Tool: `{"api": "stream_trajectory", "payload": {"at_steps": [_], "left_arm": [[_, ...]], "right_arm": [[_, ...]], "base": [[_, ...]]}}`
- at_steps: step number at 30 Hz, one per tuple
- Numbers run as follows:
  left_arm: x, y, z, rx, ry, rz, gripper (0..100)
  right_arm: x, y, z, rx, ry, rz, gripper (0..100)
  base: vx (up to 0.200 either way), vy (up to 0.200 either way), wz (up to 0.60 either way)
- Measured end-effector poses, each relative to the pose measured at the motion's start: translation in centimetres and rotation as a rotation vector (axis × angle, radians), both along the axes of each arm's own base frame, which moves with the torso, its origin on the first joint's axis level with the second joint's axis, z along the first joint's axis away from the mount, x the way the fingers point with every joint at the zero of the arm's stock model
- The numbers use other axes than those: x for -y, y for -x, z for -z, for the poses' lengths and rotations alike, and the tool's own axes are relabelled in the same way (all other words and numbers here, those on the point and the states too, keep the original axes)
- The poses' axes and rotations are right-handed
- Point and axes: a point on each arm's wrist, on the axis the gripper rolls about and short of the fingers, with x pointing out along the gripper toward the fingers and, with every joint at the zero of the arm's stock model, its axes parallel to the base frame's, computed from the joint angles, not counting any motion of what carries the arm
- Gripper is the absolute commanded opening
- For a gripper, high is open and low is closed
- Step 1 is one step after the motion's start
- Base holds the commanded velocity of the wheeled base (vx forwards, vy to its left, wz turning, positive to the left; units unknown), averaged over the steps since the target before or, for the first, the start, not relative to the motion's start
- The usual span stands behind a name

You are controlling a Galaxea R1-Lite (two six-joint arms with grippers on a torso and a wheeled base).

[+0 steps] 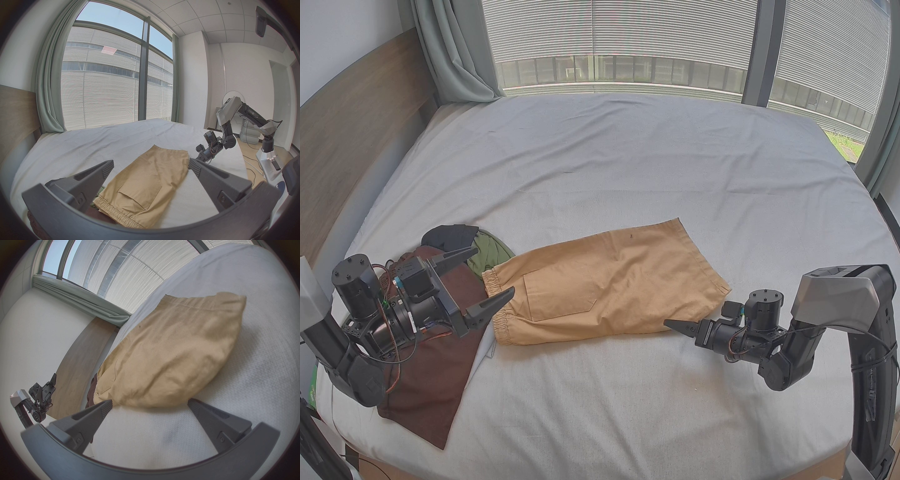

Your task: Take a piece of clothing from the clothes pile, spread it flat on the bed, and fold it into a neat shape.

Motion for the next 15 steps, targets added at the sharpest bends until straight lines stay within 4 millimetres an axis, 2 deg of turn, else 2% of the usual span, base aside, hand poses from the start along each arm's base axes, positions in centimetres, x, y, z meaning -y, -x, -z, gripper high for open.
{"api": "stream_trajectory", "payload": {"at_steps": [6, 15], "left_arm": [[0.03, 0.08, 0.08, -0.004, -0.001, 0.001, 100], [0.14, 0.13, 0.12, -0.007, -0.001, 0.002, 100]], "right_arm": [[0.14, 0.12, 0.2, -0.01, 0.008, 0.001, 100], [-0.57, -0.85, 0.21, 0.053, -0.017, -0.005, 100]], "base": [[0.0, 0.0, 0.0], [0.0, 0.0, 0.0]]}}
